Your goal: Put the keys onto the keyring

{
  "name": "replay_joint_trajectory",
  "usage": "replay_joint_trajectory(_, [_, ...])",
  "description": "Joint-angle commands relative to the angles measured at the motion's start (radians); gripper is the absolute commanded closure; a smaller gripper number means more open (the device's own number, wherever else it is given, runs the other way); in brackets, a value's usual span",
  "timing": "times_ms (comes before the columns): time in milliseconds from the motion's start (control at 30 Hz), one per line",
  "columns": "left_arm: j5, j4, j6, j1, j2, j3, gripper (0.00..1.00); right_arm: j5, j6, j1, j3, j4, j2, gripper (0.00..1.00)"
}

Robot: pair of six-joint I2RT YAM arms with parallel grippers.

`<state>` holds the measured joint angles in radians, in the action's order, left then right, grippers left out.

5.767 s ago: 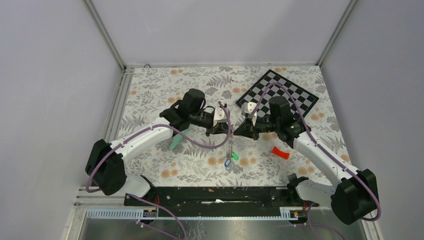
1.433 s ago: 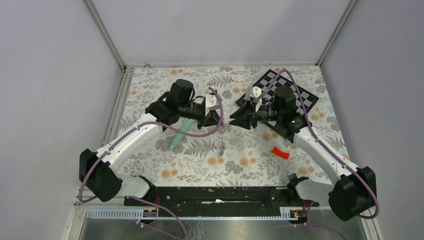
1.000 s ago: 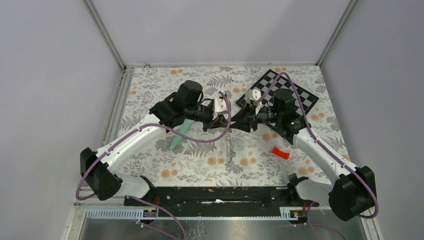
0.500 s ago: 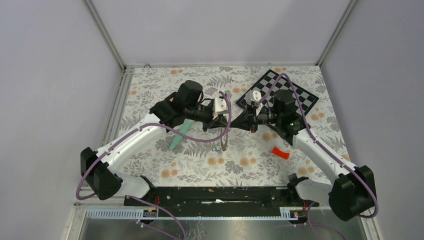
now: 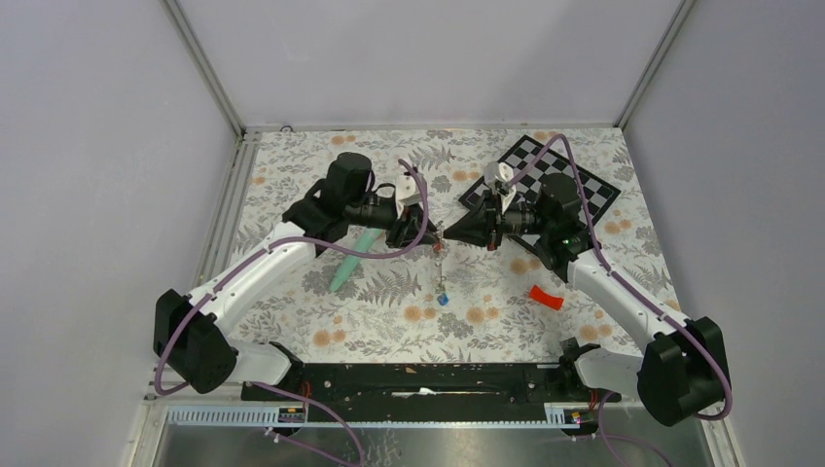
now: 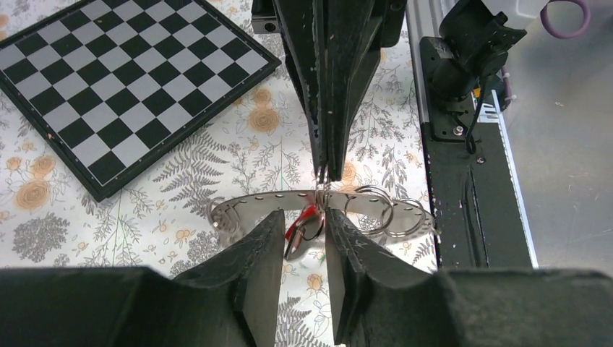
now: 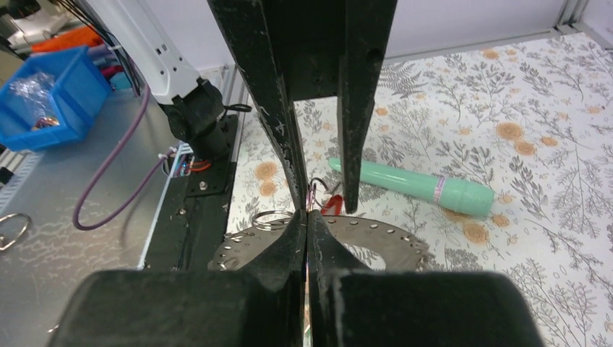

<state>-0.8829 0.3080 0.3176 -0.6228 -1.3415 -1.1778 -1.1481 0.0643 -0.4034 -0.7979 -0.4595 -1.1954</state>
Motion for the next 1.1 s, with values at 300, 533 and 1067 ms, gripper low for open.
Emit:
replay_joint_trajectory(300, [-0.114,-0.106,0.013,0.023,0.039,0.021,0.66,-0.039,0.124,0.017,0.012,-0.201,0.003,1.00])
replay_joint_trajectory(533, [-0.069,-0.022,0.121,0.023,0.054,0.008,0.92,0.003,0.046,0.025,0.009,-0.112,0.012,1.00])
replay_joint_trajectory(1067, [0.097,-0.003,0.192,-0.073,0.018,0.016,0.99,0.074,0.065,0.026,-0.003,-0.091,0.002,1.00])
